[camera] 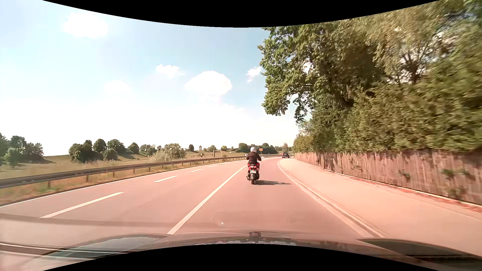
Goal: Follow the waypoints while adhering to traffic rules and regulations
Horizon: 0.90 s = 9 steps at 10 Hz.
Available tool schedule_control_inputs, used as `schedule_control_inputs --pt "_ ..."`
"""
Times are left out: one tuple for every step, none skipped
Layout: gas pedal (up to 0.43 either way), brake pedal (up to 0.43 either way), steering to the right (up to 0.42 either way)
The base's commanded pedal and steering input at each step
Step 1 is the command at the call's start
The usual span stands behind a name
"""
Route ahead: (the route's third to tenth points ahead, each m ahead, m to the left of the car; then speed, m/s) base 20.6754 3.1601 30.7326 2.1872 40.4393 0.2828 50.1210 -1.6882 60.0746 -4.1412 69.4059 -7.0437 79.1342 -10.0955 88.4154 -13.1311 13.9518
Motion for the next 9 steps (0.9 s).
schedule_control_inputs --pt "0.280 0.006 0.012" --pt "0.268 0.012 0.012" --pt "0.240 0.012 0.012" --pt "0.228 0.012 0.013" --pt "0.220 0.006 0.013" --pt "0.220 0.012 0.014" --pt "0.209 0.006 0.014" --pt "0.209 0.012 0.015" --pt "0.209 0.012 0.016"
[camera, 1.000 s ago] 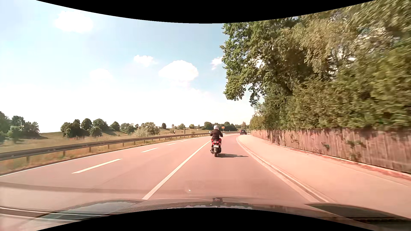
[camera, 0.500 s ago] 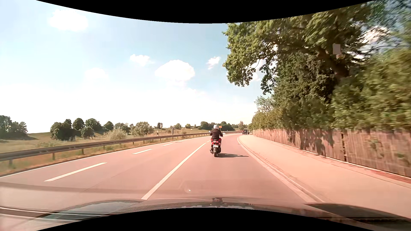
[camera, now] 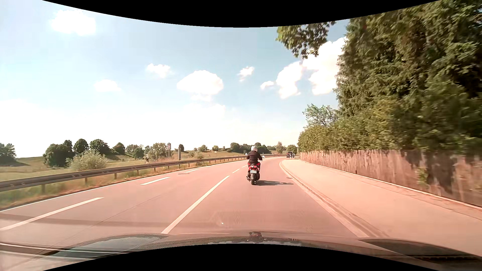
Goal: Follow the waypoints while adhering to traffic rules and regulations
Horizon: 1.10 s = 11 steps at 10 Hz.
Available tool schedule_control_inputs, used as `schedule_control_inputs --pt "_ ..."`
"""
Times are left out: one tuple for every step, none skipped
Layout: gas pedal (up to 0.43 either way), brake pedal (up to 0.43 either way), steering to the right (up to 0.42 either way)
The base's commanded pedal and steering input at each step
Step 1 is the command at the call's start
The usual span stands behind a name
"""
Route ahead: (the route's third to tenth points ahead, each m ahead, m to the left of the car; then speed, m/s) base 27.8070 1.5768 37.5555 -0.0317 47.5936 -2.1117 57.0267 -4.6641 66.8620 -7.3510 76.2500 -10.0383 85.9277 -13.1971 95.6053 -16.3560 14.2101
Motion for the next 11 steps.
schedule_control_inputs --pt "0.209 0.012 0.016" --pt "0.209 0.012 0.016" --pt "0.209 0.012 0.016" --pt "0.209 0.012 0.017" --pt "0.209 0.006 0.017" --pt "0.209 0.012 0.017" --pt "0.197 0.006 0.018" --pt "0.197 0.012 0.019" --pt "0.177 0.012 0.020" --pt "0.169 0.012 0.020" --pt "0.169 0.012 0.020"
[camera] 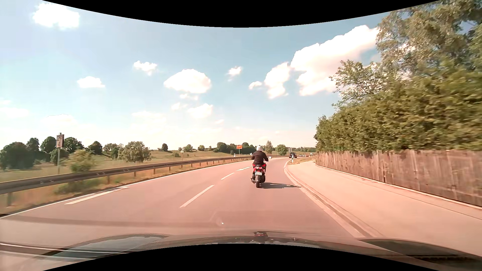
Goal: Follow the waypoints while adhering to traffic rules and regulations
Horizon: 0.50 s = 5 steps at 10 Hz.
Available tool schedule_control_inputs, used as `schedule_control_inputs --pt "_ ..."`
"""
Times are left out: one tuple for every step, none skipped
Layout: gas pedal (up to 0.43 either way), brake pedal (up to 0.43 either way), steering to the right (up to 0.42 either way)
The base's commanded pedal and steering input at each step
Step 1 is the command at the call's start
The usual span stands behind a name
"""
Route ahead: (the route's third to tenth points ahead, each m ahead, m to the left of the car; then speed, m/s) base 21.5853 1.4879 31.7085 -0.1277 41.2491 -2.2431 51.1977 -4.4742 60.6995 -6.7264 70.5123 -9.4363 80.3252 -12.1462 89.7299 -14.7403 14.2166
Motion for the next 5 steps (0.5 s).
schedule_control_inputs --pt "0.157 0.012 0.021" --pt "0.157 0.012 0.021" --pt "0.157 0.012 0.022" --pt "0.157 0.012 0.022" --pt "0.157 0.012 0.023"
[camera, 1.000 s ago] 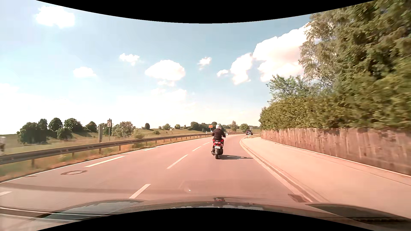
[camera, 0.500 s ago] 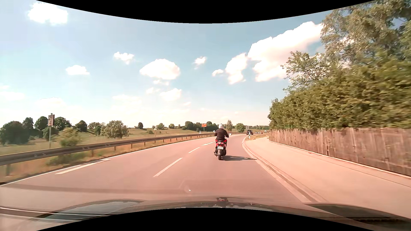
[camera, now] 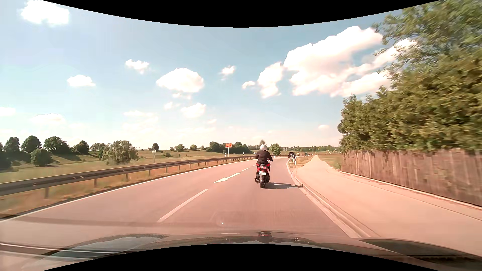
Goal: Follow the waypoints while adhering to traffic rules and regulations
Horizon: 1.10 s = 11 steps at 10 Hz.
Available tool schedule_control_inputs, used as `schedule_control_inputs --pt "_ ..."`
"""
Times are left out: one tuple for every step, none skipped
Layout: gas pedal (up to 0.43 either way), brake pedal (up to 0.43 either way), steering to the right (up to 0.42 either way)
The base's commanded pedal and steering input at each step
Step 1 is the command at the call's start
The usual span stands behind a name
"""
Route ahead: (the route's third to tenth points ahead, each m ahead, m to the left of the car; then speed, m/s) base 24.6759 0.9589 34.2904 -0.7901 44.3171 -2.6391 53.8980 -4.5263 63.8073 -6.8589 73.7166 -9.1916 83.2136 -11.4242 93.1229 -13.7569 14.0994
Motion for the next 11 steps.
schedule_control_inputs --pt "0.157 0.012 0.023" --pt "0.157 0.012 0.024" --pt "0.157 0.012 0.028" --pt "0.157 0.012 0.029" --pt "0.157 0.012 0.029" --pt "0.157 0.006 0.029" --pt "0.157 0.012 0.029" --pt "0.157 0.012 0.029" --pt "0.157 0.012 0.028" --pt "0.157 0.012 0.028" --pt "0.157 0.012 0.027"
